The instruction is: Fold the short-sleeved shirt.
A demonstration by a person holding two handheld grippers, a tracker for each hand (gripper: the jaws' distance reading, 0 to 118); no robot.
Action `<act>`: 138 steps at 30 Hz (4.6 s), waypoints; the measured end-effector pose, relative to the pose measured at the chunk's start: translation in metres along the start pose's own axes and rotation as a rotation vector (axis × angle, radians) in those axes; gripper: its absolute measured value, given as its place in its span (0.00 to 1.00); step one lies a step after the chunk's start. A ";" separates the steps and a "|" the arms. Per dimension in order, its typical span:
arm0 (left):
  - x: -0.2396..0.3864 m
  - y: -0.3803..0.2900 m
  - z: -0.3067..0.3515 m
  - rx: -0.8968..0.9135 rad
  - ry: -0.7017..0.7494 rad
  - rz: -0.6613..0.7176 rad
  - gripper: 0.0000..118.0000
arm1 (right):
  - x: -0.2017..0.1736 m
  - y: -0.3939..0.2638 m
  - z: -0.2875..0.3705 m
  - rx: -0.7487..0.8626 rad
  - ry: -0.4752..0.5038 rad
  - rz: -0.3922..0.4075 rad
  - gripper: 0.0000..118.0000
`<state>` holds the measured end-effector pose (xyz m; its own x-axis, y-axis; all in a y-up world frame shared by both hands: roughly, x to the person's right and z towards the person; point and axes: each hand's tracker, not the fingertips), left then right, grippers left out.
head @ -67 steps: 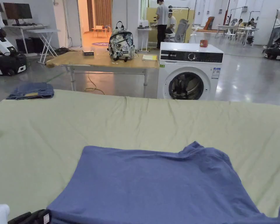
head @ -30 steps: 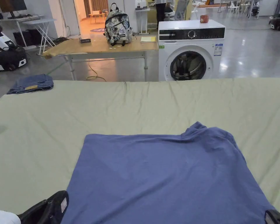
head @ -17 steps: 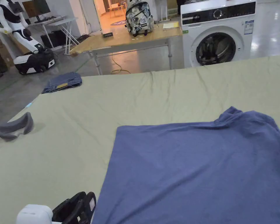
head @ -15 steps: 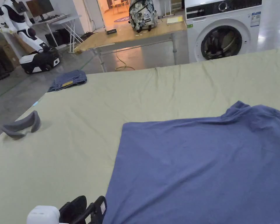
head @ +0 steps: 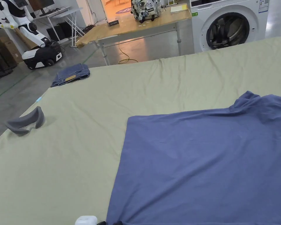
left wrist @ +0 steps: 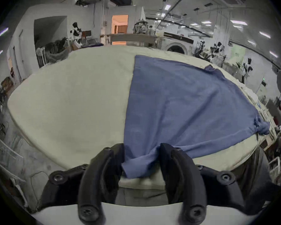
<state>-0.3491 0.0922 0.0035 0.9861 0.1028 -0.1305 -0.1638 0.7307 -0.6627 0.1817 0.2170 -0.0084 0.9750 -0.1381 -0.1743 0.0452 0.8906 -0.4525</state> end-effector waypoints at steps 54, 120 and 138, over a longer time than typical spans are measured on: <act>-0.010 0.227 -0.159 0.048 -0.078 -0.022 0.31 | 0.077 0.083 -0.339 -0.359 -0.096 -0.077 0.48; 0.029 0.170 -0.155 -0.243 0.027 -0.052 0.00 | 0.084 0.031 -0.204 -0.266 -0.152 -0.224 0.65; 0.001 0.186 -0.050 0.027 -0.151 0.073 0.00 | 0.050 0.063 -0.160 -0.224 -0.248 -0.233 0.05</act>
<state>-0.3799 0.1946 -0.1571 0.9649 0.2547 -0.0639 -0.2362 0.7354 -0.6351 0.1990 0.1971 -0.1853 0.9685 -0.1917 0.1591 0.2490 0.7276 -0.6392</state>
